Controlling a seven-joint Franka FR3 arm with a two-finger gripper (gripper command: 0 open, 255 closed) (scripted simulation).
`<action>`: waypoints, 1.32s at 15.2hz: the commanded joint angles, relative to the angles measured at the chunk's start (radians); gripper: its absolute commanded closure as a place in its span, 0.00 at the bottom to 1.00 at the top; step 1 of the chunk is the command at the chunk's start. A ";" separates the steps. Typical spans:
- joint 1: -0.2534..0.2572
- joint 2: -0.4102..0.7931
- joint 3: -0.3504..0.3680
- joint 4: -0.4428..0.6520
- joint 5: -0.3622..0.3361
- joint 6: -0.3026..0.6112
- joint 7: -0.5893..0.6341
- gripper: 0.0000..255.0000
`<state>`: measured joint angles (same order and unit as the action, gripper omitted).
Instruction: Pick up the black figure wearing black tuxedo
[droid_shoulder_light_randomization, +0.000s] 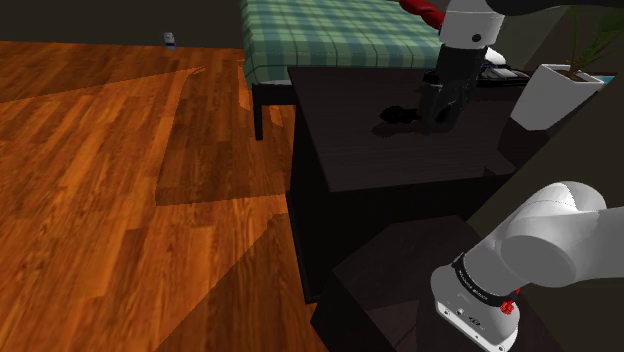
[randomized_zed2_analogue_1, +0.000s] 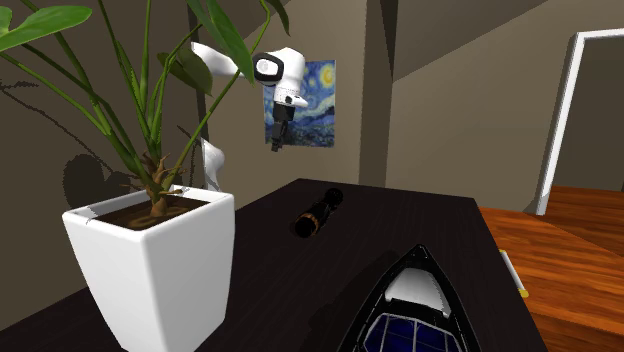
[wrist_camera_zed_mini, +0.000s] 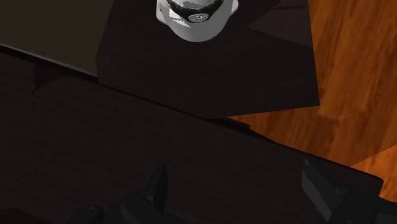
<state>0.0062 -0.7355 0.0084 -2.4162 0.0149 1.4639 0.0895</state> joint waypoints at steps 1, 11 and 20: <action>0.000 0.000 0.000 0.000 0.000 0.000 0.000 0.00; 0.009 0.034 -0.260 -0.057 -0.242 0.205 -0.518 0.00; 0.077 0.245 -0.507 0.045 -0.325 0.448 -0.975 0.00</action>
<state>0.0704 -0.5209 -0.4721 -2.3906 -0.3100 1.8832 -0.8281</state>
